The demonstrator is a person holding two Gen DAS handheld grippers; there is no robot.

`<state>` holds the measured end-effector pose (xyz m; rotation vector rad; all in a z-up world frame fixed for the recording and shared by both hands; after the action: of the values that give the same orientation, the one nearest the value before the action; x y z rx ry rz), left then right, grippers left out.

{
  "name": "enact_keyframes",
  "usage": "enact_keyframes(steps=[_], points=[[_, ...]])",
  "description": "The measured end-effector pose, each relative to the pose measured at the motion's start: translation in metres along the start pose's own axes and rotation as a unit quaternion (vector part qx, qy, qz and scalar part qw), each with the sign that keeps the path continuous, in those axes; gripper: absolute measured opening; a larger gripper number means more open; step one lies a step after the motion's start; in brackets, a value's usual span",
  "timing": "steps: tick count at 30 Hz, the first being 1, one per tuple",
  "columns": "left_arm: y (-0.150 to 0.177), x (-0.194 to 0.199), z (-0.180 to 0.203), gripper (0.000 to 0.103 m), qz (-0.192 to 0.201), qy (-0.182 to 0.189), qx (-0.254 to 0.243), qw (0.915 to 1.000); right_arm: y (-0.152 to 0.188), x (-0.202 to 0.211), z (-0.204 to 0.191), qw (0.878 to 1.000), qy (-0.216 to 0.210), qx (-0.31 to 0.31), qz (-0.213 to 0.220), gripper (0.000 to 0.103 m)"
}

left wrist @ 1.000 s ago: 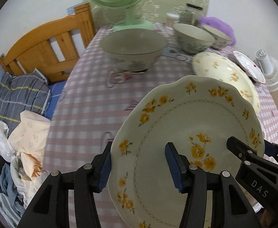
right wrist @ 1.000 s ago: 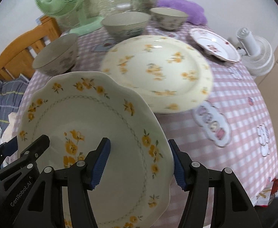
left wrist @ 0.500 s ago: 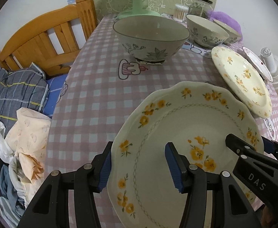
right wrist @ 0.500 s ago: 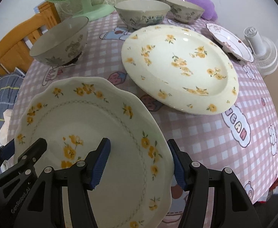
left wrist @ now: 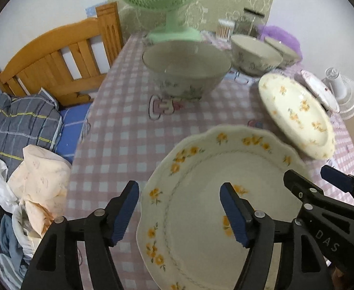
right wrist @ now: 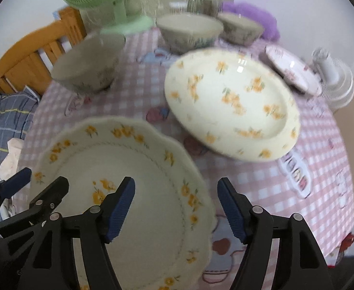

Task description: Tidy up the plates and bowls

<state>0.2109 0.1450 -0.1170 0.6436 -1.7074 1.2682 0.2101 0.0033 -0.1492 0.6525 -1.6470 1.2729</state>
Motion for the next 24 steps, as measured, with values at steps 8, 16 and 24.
enact_keyframes(steps=[8, 16, 24], points=[[-0.017, 0.032, 0.011, 0.082, 0.032, -0.009, -0.005, 0.9994, -0.015, 0.039, 0.016, 0.999, -0.011, -0.010, 0.036, 0.074], [-0.045, 0.048, 0.029, 0.089, 0.060, -0.021, 0.002, 0.9979, -0.039, 0.058, 0.037, 0.997, -0.031, -0.026, 0.058, 0.074], [-0.077, 0.040, 0.066, 0.092, 0.072, -0.027, 0.005, 0.9970, -0.076, 0.050, 0.077, 0.996, -0.043, -0.035, 0.068, 0.074]])
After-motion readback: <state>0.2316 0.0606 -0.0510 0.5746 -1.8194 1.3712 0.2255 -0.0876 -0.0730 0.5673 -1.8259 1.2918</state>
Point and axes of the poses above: each gripper's, at about its wrist camera, not at the fingertips, and x roughly against the way its jaws point, z to its right, y to its underside, the point moved 3 cm from there along -x, roughly the way its jaws point, and after that the axes turned 15 degrees about -x, right-handed, at the moved point
